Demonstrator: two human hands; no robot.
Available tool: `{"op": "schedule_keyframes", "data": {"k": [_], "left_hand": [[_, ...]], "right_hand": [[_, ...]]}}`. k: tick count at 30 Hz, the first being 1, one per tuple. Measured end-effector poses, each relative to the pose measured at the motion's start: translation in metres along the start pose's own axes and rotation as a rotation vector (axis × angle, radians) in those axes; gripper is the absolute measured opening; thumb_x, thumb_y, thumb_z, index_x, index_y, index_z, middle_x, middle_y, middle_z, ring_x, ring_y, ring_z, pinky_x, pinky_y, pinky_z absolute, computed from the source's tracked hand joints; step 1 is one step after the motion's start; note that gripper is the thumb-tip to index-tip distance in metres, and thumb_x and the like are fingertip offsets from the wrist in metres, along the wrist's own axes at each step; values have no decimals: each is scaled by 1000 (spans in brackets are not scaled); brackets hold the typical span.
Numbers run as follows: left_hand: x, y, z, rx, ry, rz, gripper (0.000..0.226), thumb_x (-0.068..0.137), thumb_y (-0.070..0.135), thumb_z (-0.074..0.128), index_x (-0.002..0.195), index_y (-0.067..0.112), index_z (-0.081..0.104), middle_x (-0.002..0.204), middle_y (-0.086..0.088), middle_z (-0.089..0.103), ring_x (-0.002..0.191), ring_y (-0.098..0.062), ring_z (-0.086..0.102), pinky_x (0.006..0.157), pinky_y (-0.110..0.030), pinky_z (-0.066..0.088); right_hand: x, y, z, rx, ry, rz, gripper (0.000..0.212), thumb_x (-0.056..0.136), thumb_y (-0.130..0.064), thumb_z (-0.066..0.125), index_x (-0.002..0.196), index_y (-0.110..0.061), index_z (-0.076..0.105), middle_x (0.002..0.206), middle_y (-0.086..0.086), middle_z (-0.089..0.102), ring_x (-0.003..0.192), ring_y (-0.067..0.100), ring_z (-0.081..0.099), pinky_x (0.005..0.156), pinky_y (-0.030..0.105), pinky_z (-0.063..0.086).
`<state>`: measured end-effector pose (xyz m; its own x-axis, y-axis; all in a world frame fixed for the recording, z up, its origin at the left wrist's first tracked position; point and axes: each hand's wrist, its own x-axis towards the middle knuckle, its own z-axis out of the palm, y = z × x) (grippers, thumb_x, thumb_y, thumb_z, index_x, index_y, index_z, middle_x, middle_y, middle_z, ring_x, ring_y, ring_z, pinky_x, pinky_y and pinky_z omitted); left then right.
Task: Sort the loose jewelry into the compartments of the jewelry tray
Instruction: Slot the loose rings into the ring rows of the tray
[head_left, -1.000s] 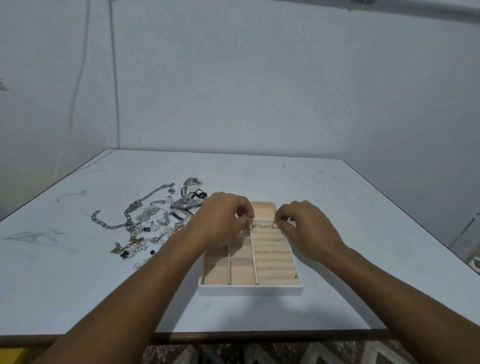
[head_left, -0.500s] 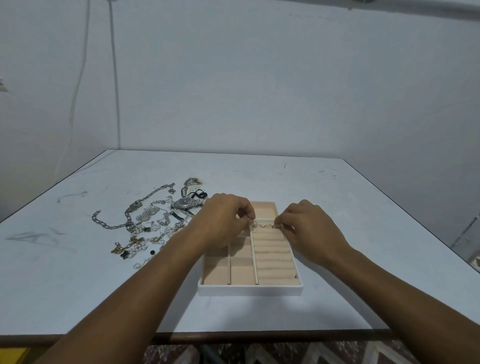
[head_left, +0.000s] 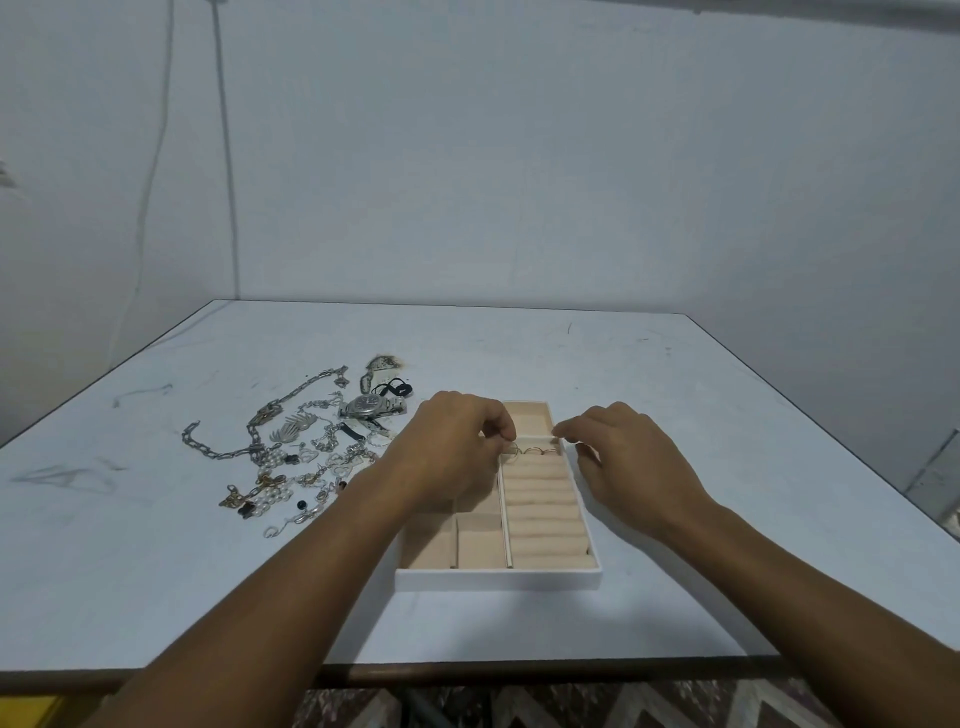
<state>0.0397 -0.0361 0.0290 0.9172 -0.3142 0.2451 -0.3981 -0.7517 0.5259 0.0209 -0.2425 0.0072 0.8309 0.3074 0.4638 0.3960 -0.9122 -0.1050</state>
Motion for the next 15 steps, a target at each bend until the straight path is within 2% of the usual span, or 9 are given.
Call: {"op": "schedule_keyframes", "data": {"k": [6,10,15], "left_hand": [[-1,-2,9,67,14,53,8,85,28,67,91,24,71,88,6,71,84,-12,61,71,-23,43],[0,-2,10,96,12,65,9,85,28,66,90,24,72,87,7,71,81,-9,59,68,-23,39],[1,-4,9,130,10,96,11,85,28,66,91,26,75,87,6,72,86,-12,63,71,-24,43]], "right_hand": [[-7,4,-8,23,-25,46,28,91,-10,54,110,-22,70,106,-6,69,97,23,56,78,32,42],[-10,6,-11,45,-45,98,27,94,-15,51,113,-23,68,109,-7,68,102,20,55,81,30,40],[-12,9,-12,54,-50,129,24,94,-18,52,111,-23,68,106,-7,68,100,19,55,78,28,38]]}}
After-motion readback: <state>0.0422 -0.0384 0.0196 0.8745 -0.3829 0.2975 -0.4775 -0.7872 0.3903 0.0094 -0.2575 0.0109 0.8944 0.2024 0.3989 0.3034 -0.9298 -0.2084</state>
